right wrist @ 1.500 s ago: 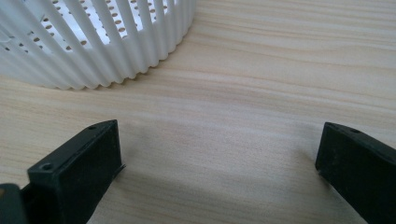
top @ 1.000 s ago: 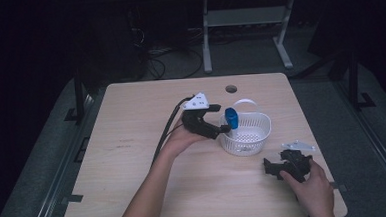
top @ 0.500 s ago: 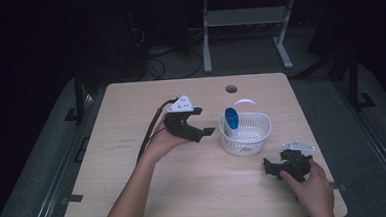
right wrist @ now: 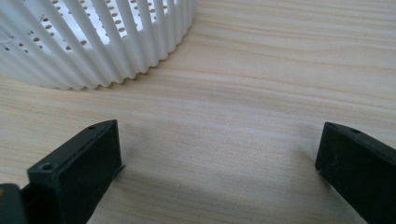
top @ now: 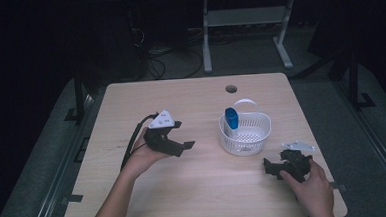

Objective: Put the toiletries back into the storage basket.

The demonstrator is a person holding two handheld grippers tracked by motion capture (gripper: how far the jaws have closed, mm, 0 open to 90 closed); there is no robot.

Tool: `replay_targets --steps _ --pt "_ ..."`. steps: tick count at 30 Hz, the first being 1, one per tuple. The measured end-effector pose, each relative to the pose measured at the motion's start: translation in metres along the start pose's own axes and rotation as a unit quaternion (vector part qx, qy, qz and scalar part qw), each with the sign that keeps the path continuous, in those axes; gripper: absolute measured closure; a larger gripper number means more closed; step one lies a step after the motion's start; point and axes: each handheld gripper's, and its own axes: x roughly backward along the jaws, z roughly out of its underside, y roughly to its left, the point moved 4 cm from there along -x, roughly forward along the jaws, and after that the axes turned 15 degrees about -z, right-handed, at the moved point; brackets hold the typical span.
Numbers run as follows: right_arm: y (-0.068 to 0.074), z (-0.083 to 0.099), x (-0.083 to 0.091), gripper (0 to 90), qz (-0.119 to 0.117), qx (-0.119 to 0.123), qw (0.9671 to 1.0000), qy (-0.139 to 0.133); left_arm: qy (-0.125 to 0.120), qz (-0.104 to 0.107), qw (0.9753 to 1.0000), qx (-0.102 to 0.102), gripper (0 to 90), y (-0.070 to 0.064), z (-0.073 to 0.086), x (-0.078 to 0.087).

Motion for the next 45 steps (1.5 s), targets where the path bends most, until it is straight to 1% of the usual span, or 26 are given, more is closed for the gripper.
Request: replay_targets --steps 4,12,16,22,24,28,29,32,35,37,42,43,45 --pt "0.000 0.000 0.000 0.0 0.001 0.000 1.0000 0.000 0.003 -0.011 0.9999 0.009 14.0 0.004 0.013 0.010" --pt "0.000 0.000 0.000 0.0 0.001 -0.001 1.0000 0.000 0.022 -0.029 0.9992 0.018 14.0 0.009 0.041 0.027" --pt "0.000 0.000 0.000 0.0 0.000 -0.001 1.0000 0.000 0.027 -0.039 0.9984 0.032 14.0 0.011 0.055 0.033" --pt "0.000 0.000 0.000 0.0 0.001 -0.001 1.0000 0.000 0.043 -0.052 0.9970 0.039 14.0 0.013 0.075 0.042" --pt "0.000 0.000 0.000 0.0 0.001 -0.001 1.0000 0.000 0.050 -0.057 0.9962 0.042 14.0 0.015 0.083 0.045" --pt "0.000 0.000 0.000 0.0 0.001 -0.001 1.0000 0.000 0.066 -0.070 0.9946 0.039 14.0 0.016 0.094 0.048" --pt "0.000 0.000 0.000 0.0 0.001 -0.001 1.0000 0.000 0.071 -0.070 0.9943 0.038 13.9 0.016 0.098 0.049" --pt "0.000 0.000 0.000 0.0 0.001 -0.001 1.0000 0.000 0.077 -0.071 0.9935 0.044 13.9 0.016 0.106 0.051" --pt "0.000 0.000 0.000 0.0 0.001 0.000 1.0000 0.000 0.090 -0.075 0.9922 0.041 13.9 0.017 0.114 0.052" --pt "0.000 0.000 0.000 0.0 0.001 -0.001 1.0000 0.000 0.094 -0.076 0.9916 0.045 13.9 0.017 0.119 0.052" --pt "0.000 0.000 0.000 0.0 0.001 -0.001 1.0000 0.000 0.115 -0.085 0.9890 0.037 13.9 0.017 0.131 0.051" --pt "0.000 0.000 0.000 0.0 0.001 0.000 1.0000 0.000 0.120 -0.083 0.9887 0.036 13.9 0.017 0.133 0.051" --pt "0.000 0.000 0.000 0.0 0.001 -0.001 1.0000 0.000 0.121 -0.084 0.9884 0.038 13.9 0.017 0.136 0.051"
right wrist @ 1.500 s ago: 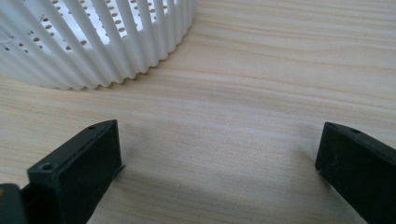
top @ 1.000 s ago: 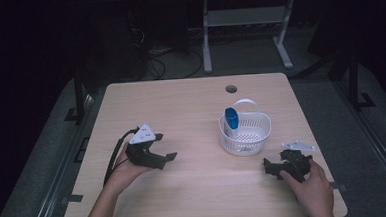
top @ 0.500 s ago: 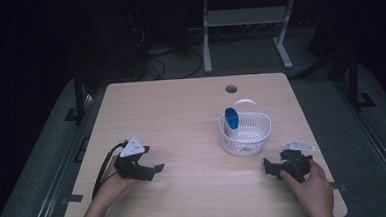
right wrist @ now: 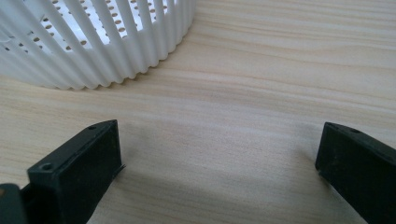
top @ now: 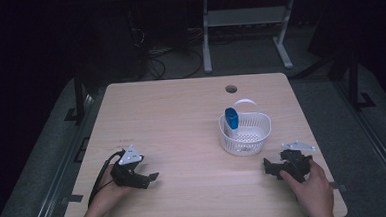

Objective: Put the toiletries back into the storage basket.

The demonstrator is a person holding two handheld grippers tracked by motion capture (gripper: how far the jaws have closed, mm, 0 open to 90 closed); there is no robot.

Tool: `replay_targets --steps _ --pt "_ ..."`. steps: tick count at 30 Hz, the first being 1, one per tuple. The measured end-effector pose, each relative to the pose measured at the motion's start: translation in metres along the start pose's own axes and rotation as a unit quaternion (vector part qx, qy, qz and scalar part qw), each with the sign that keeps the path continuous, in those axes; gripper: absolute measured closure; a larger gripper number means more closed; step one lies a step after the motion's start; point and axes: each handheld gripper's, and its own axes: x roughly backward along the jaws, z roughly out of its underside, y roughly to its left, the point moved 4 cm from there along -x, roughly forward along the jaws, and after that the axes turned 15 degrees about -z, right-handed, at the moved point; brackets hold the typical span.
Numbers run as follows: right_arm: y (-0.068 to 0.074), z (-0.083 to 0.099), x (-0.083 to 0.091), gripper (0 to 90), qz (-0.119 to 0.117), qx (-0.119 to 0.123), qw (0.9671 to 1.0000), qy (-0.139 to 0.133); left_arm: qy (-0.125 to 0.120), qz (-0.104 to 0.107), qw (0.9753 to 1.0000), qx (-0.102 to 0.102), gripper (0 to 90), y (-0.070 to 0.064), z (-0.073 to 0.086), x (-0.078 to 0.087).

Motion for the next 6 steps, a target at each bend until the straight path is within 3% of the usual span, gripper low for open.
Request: replay_targets --steps 6 --pt "0.0000 0.0000 0.0000 0.0 0.000 0.000 1.0000 0.000 0.017 -0.012 0.9997 -0.015 13.9 0.0013 0.0086 -0.0034"
